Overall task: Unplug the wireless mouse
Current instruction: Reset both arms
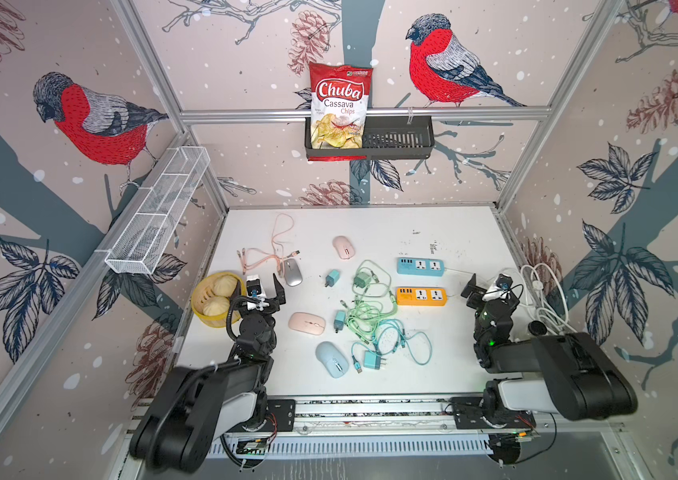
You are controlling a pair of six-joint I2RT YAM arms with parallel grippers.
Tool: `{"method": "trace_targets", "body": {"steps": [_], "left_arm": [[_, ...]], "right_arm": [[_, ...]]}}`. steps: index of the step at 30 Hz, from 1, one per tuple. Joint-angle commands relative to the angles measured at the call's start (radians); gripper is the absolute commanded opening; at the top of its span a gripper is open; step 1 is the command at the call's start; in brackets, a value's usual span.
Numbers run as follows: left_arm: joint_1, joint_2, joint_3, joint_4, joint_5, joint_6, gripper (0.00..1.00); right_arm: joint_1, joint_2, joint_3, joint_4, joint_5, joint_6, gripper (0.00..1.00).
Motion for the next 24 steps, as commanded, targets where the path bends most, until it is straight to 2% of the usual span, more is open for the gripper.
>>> {"method": "trace_targets", "body": {"steps": [1,3,5,7,9,10,12,24], "left_arm": [[0.032,0.223,-0.048,0.387,0.054,-0.046,1.0],[0.037,0.293,0.001,0.386,0.066,-0.036,1.0],[0.039,0.314,0.03,0.373,0.065,-0.024,1.0],[0.043,0.282,0.07,0.258,0.044,-0.041,1.0],[0.056,0.265,0.15,0.09,0.046,-0.054,1.0],[0.073,0.254,0.199,-0.025,0.073,-0.069,0.99],[0.139,0.24,0.237,-0.125,0.203,-0.113,1.0],[0.142,0.239,0.227,-0.107,0.21,-0.108,1.0]], "right_arm": [[-0.018,0.076,0.021,0.217,-0.02,-0.003,1.0],[-0.052,0.079,0.08,0.089,-0.046,0.028,0.99],[-0.066,0.06,0.18,-0.136,-0.07,0.053,0.99],[-0.082,0.074,0.151,-0.047,-0.088,0.054,1.0],[-0.078,0.061,0.167,-0.105,-0.081,0.058,0.99],[-0.081,0.057,0.169,-0.113,-0.087,0.063,1.0],[-0.081,0.064,0.164,-0.095,-0.085,0.058,0.99],[-0.081,0.063,0.173,-0.113,-0.088,0.059,0.99]]}}
